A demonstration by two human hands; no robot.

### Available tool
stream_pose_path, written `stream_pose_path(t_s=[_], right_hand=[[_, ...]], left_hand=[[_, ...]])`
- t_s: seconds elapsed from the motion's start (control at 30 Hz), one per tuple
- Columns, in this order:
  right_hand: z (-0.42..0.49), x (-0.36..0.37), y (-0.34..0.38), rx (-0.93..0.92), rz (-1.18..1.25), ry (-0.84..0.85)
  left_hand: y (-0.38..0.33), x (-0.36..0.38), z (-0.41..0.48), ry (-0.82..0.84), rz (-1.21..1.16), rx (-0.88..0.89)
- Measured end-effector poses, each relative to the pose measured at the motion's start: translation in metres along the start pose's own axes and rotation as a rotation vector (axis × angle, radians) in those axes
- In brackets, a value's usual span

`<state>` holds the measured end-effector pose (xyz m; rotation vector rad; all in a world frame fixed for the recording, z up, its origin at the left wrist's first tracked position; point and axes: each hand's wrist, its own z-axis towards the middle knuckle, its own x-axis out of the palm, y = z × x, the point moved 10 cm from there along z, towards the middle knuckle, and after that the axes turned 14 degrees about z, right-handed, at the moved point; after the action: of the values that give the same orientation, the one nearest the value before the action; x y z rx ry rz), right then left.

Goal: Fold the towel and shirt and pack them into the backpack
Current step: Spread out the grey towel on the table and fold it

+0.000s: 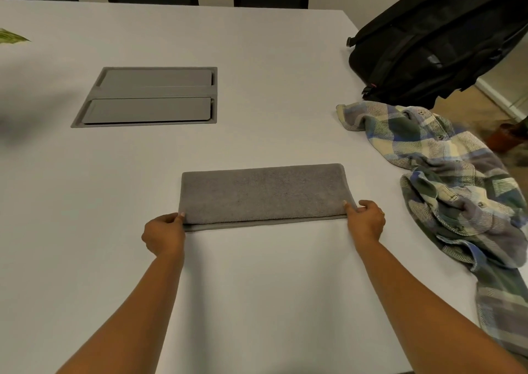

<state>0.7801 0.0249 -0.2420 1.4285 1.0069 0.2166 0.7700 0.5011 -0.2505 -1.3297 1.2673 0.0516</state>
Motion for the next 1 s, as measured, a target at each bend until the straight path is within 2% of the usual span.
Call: stream_pose_path(t_s=[0.2, 0.37, 0.47, 0.63, 0.7, 0.8, 0.9, 1.0], right_hand=[[0.013, 0.002, -0.004, 0.068, -0.078, 0.04], [0.016, -0.009, 0.015, -0.035, -0.019, -0.022], [0.013, -0.011, 0.017, -0.065, 0.005, -0.02], [0.006, -0.011, 0.011, -0.097, -0.086, 0.017], [-0.003, -0.011, 0.023, -0.202, -0.163, -0.022], [-0.027, 0.012, 0.051, -0.41, -0.234, 0.02], [-0.06, 0.06, 0.071, -0.594, -0.137, 0.235], [-0.092, 0.113, 0.075, -0.644, -0.26, 0.495]], left_hand=[[-0.011, -0.01, -0.002, -0.004, 0.009, 0.001], [-0.021, -0.016, -0.008, -0.024, -0.101, 0.0], [-0.009, -0.012, -0.012, -0.022, -0.067, -0.015], [0.009, -0.008, -0.013, -0.02, 0.088, 0.007], [-0.003, -0.01, -0.019, -0.072, 0.133, 0.111], [-0.04, 0.001, -0.041, -0.13, 0.257, 0.431], [-0.072, 0.042, -0.071, 0.003, 0.326, 0.748], [-0.086, 0.089, -0.099, 0.146, 0.54, 0.996]])
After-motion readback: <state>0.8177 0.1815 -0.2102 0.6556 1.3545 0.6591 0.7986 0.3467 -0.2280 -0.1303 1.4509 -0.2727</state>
